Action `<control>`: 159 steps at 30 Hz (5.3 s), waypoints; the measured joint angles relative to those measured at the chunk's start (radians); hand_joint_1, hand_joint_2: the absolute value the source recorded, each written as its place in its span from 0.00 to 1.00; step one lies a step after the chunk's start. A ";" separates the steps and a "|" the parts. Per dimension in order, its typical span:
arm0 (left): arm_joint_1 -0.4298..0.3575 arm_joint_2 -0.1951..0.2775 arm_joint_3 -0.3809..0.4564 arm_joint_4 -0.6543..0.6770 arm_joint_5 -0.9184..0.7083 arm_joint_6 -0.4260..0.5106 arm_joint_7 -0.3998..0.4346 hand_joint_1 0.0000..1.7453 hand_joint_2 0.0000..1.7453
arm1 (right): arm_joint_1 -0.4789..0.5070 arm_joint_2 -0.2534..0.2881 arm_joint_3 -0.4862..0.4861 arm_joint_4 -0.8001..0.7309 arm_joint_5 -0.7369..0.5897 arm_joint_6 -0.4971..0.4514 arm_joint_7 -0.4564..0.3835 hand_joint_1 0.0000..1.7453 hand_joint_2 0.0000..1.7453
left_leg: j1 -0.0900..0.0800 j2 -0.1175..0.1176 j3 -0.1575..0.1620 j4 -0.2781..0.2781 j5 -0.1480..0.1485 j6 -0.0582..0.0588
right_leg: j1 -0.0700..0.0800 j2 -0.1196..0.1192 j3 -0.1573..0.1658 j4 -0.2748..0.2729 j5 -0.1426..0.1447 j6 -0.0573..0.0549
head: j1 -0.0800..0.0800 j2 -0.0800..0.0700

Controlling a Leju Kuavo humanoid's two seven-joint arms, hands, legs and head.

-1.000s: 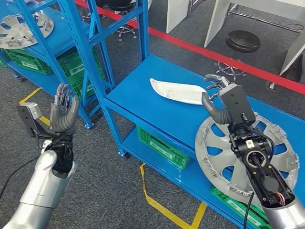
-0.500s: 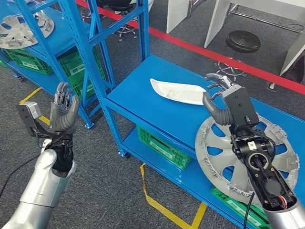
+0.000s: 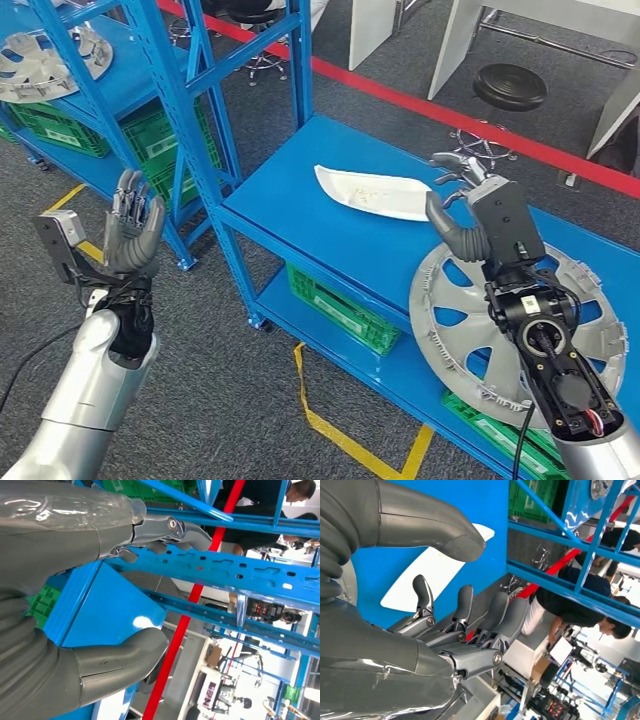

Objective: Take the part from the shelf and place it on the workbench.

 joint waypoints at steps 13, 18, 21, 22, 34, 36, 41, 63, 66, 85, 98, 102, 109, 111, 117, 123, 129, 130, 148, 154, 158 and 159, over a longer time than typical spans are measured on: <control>-0.011 -0.007 0.000 0.013 0.004 0.006 -0.002 0.00 1.00 | 0.002 -0.001 -0.008 -0.012 -0.021 0.006 0.004 1.00 1.00 | 0.002 0.004 0.013 -0.007 -0.007 0.029 | -0.009 0.018 -0.026 0.061 -0.043 0.021 | 0.002 0.000; -0.010 -0.022 0.000 0.017 0.004 0.002 -0.002 0.00 1.00 | 0.026 -0.003 -0.017 -0.023 -0.024 0.006 0.019 1.00 1.00 | -0.001 0.012 0.027 -0.007 -0.018 0.036 | -0.008 0.039 -0.174 0.308 -0.098 0.018 | 0.023 0.000; -0.011 -0.027 0.000 0.020 0.004 0.002 -0.002 0.00 1.00 | 0.030 -0.004 -0.021 -0.030 -0.024 0.006 0.020 1.00 1.00 | -0.003 0.021 0.044 -0.001 -0.034 0.025 | -0.003 0.017 -0.106 0.121 0.017 0.009 | 0.032 0.000; -0.011 -0.028 0.000 0.021 0.004 0.001 -0.002 0.00 1.00 | 0.030 -0.004 -0.022 -0.033 -0.024 0.006 0.020 1.00 1.00 | -0.005 0.024 0.047 0.002 -0.038 0.021 | 0.001 0.007 -0.081 0.070 0.034 0.004 | 0.035 0.000; -0.007 -0.030 0.000 0.034 0.000 -0.018 -0.012 0.00 1.00 | 0.048 -0.003 -0.023 -0.052 -0.021 0.001 0.031 1.00 1.00 | 0.004 -0.005 -0.106 0.267 -0.118 -0.021 | -0.001 0.096 -0.051 0.022 0.039 -0.034 | -0.019 0.000; -0.008 -0.030 0.000 0.035 0.000 -0.018 -0.013 0.00 1.00 | 0.049 -0.003 -0.023 -0.054 -0.021 0.001 0.031 1.00 1.00 | 0.011 -0.031 -0.045 0.122 -0.043 -0.019 | -0.002 0.118 -0.052 0.026 0.036 -0.029 | -0.028 0.000; -0.010 -0.031 0.000 0.035 0.000 -0.019 -0.014 0.00 1.00 | 0.051 -0.005 -0.024 -0.061 -0.021 0.000 0.032 1.00 1.00 | 0.010 -0.037 0.003 0.015 -0.013 0.002 | -0.004 0.154 -0.065 0.026 0.034 -0.001 | -0.026 0.000; -0.014 -0.036 0.000 0.036 -0.007 -0.028 -0.012 0.00 1.00 | 0.075 -0.001 0.003 -0.058 0.005 0.029 0.072 1.00 1.00 | -0.002 -0.004 -0.115 0.309 -0.163 -0.011 | 0.010 0.059 -0.053 0.011 0.047 -0.049 | -0.012 0.000; -0.014 -0.035 0.000 0.036 -0.009 -0.027 -0.009 0.00 1.00 | 0.076 0.000 0.017 -0.041 0.015 0.040 0.085 1.00 1.00 | 0.005 -0.006 -0.063 0.172 -0.070 -0.014 | 0.006 0.077 -0.054 0.017 0.043 -0.042 | -0.026 0.000; -0.018 -0.036 0.000 0.036 -0.014 -0.039 -0.002 0.00 1.00 | 0.030 0.001 0.079 0.121 0.062 0.224 0.191 1.00 1.00 | 0.001 -0.022 0.002 0.022 -0.024 0.008 | 0.007 0.084 -0.051 0.014 0.032 -0.015 | 0.011 0.000; -0.034 -0.040 0.000 0.045 -0.010 -0.013 -0.001 0.00 1.00 | -0.048 0.003 0.167 0.429 0.087 0.268 0.171 1.00 1.00 | 0.002 -0.021 0.006 0.017 -0.023 0.009 | 0.008 0.084 -0.052 0.015 0.031 -0.011 | 0.005 0.000; -0.024 -0.040 0.000 0.045 -0.011 -0.011 0.002 0.00 1.00 | -0.095 -0.020 0.169 0.503 0.136 0.237 0.181 1.00 1.00 | 0.002 -0.021 0.006 0.017 -0.023 0.009 | 0.008 0.084 -0.052 0.016 0.031 -0.011 | 0.003 0.000; 0.005 -0.036 0.008 0.039 -0.015 -0.001 0.011 0.00 1.00 | -0.196 -0.081 0.148 0.580 0.280 0.214 0.155 1.00 1.00 | 0.002 -0.021 0.006 0.017 -0.023 0.009 | 0.007 0.085 -0.052 0.016 0.031 -0.011 | 0.005 0.000; 0.011 -0.035 0.009 0.036 -0.015 0.001 0.014 0.00 1.00 | -0.218 -0.091 0.141 0.583 0.303 0.214 0.154 1.00 1.00 | 0.002 -0.021 0.006 0.017 -0.023 0.009 | 0.007 0.085 -0.051 0.016 0.031 -0.011 | 0.005 0.000; 0.022 -0.033 0.010 0.032 -0.020 0.003 0.015 0.00 1.00 | -0.265 -0.113 0.120 0.564 0.391 0.209 0.152 1.00 1.00 | 0.002 -0.021 0.007 0.017 -0.023 0.009 | 0.008 0.085 -0.051 0.016 0.031 -0.011 | 0.003 0.000; 0.027 -0.032 0.012 0.027 -0.021 0.002 0.015 0.00 1.00 | -0.313 -0.125 0.105 0.551 0.463 0.211 0.132 1.00 1.00 | 0.002 -0.021 0.007 0.017 -0.023 0.009 | 0.008 0.085 -0.051 0.016 0.031 -0.011 | 0.003 0.000; 0.030 -0.029 0.020 0.021 -0.021 0.000 0.016 0.00 1.00 | -0.360 -0.126 0.102 0.593 0.471 0.228 0.101 1.00 1.00 | 0.002 -0.021 0.007 0.017 -0.023 0.009 | 0.008 0.085 -0.051 0.016 0.031 -0.011 | 0.004 0.000; 0.031 -0.029 0.022 0.018 -0.021 0.000 0.016 0.00 1.00 | -0.370 -0.126 0.102 0.608 0.470 0.232 0.097 1.00 1.00 | 0.002 -0.021 0.007 0.017 -0.023 0.009 | 0.008 0.085 -0.051 0.016 0.031 -0.011 | 0.004 0.000; 0.030 -0.013 0.027 -0.007 -0.004 0.008 0.037 0.00 1.00 | -0.423 -0.130 0.105 0.911 0.451 0.298 0.071 1.00 1.00 | 0.002 -0.021 0.007 0.017 -0.023 0.009 | 0.008 0.085 -0.051 0.016 0.031 -0.011 | 0.004 0.000; 0.028 -0.012 0.027 -0.007 0.000 0.012 0.037 0.00 1.00 | -0.422 -0.130 0.105 0.961 0.443 0.300 0.062 1.00 1.00 | 0.002 -0.021 0.007 0.017 -0.023 0.009 | 0.008 0.085 -0.051 0.016 0.031 -0.011 | 0.003 0.000; 0.028 -0.012 0.027 -0.007 0.002 0.014 0.037 0.00 1.00 | -0.422 -0.130 0.105 0.981 0.445 0.293 0.056 1.00 1.00 | 0.002 -0.021 0.007 0.017 -0.023 0.009 | 0.008 0.085 -0.051 0.016 0.031 -0.011 | 0.004 0.000; 0.027 -0.012 0.027 -0.007 0.003 0.016 0.037 0.00 1.00 | -0.422 -0.130 0.105 0.985 0.446 0.284 0.052 1.00 1.00 | 0.002 -0.021 0.007 0.017 -0.023 0.009 | 0.008 0.085 -0.051 0.016 0.031 -0.011 | 0.004 0.000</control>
